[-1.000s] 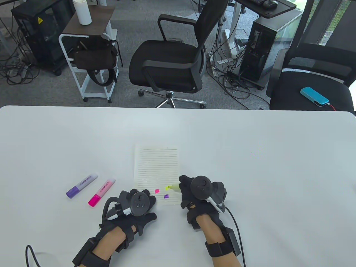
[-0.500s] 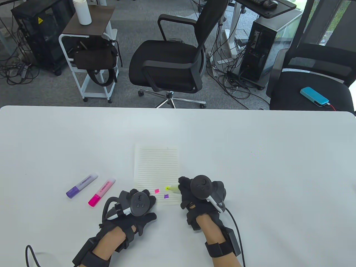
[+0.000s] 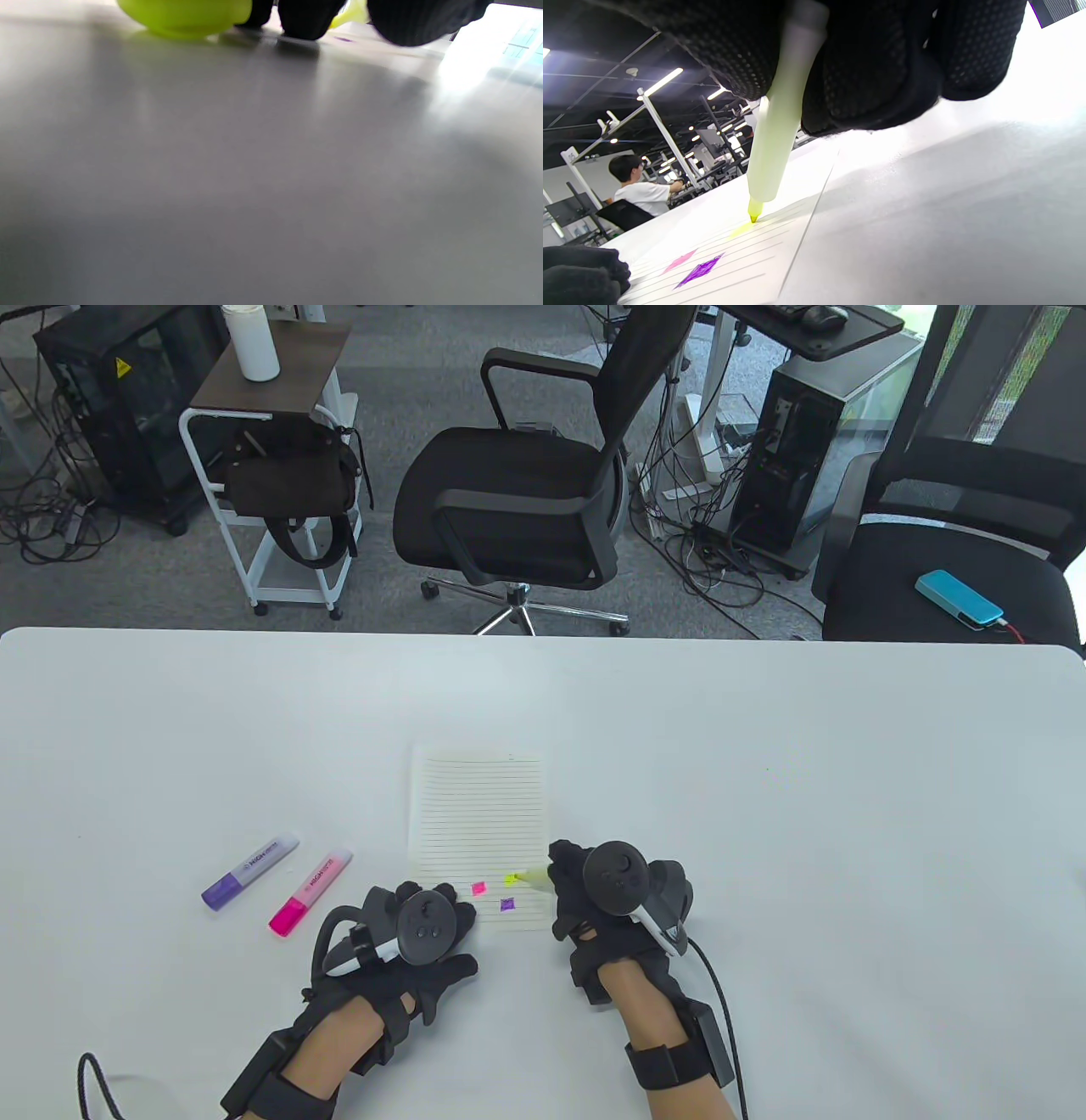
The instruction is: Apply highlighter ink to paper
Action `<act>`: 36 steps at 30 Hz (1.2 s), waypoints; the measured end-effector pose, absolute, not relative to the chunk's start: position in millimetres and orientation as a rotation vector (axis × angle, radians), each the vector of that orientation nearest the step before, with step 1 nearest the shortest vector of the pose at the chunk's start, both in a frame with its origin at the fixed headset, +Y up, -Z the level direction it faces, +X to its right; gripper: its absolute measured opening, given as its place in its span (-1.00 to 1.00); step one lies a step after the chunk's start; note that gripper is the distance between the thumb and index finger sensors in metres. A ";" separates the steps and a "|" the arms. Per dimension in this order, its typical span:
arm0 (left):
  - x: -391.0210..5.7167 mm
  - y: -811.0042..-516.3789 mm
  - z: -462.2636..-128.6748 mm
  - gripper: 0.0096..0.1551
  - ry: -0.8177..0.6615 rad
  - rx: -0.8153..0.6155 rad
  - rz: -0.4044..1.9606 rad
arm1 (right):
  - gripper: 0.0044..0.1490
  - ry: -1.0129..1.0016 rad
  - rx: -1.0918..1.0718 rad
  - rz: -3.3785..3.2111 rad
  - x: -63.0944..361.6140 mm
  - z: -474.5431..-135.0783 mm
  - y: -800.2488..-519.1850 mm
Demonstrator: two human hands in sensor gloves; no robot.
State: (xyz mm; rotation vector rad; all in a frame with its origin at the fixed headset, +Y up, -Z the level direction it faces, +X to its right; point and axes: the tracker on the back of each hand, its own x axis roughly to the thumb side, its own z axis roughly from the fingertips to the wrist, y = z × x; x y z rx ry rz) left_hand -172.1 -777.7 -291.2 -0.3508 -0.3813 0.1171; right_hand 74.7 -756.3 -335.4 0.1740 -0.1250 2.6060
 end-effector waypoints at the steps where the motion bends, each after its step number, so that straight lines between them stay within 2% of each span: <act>1: -172.5 -777.2 -291.3 -0.18 -0.381 -0.351 0.117 | -0.54 -0.117 0.174 2.602 74.9 -335.5 -755.9; 36: -172.3 -777.0 -291.5 -0.18 -0.382 -0.352 0.118 | -0.54 -0.126 0.211 2.596 68.2 -335.9 -761.5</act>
